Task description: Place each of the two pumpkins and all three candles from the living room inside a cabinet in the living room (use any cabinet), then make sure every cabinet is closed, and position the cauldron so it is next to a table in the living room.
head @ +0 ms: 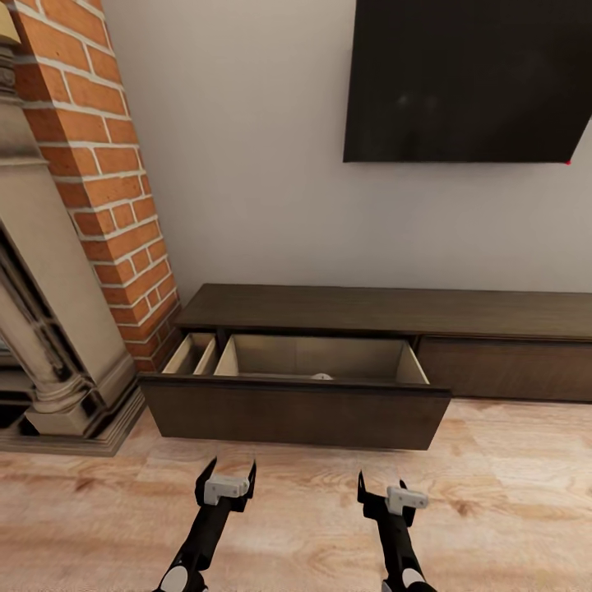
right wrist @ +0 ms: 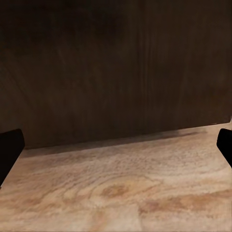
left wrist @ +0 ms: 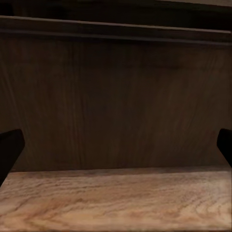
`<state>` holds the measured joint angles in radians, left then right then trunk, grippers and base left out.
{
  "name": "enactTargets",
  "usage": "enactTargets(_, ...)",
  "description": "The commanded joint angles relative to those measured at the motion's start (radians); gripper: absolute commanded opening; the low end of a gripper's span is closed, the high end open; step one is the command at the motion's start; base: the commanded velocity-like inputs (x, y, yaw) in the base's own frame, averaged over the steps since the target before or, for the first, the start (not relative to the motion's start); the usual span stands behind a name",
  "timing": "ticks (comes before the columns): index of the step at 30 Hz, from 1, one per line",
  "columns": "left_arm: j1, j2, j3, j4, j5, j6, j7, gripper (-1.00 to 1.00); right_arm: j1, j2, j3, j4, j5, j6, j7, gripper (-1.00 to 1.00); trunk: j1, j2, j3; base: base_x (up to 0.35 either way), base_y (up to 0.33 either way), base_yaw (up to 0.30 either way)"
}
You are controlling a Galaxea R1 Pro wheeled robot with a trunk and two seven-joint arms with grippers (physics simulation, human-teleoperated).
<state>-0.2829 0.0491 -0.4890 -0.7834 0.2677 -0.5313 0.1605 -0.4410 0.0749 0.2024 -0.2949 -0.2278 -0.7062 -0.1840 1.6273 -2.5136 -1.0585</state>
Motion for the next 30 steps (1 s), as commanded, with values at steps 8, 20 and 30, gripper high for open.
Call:
enactTargets(8, -0.001, 0.003, -0.008, -0.006, 0.004, -0.005, 0.010, 1.00, 0.021, 0.001, 0.010, -0.007, -0.006, -0.038, -0.005, 1.00, 0.003, -0.002, -0.032, 0.000, 0.000, 0.000)
enactTargets(20, 0.002, 0.004, -0.008, -0.050, 0.004, -0.006, 0.010, 1.00, 0.027, 0.001, 0.019, -0.003, -0.005, -0.121, -0.018, 1.00, 0.005, -0.003, -0.044, 0.000, 0.000, 0.000)
enactTargets(30, 0.004, 0.005, -0.008, -0.066, 0.004, -0.006, 0.010, 1.00, 0.027, 0.000, 0.027, 0.006, -0.008, -0.221, -0.009, 1.00, 0.008, -0.005, -0.071, 0.000, 0.000, 0.000)
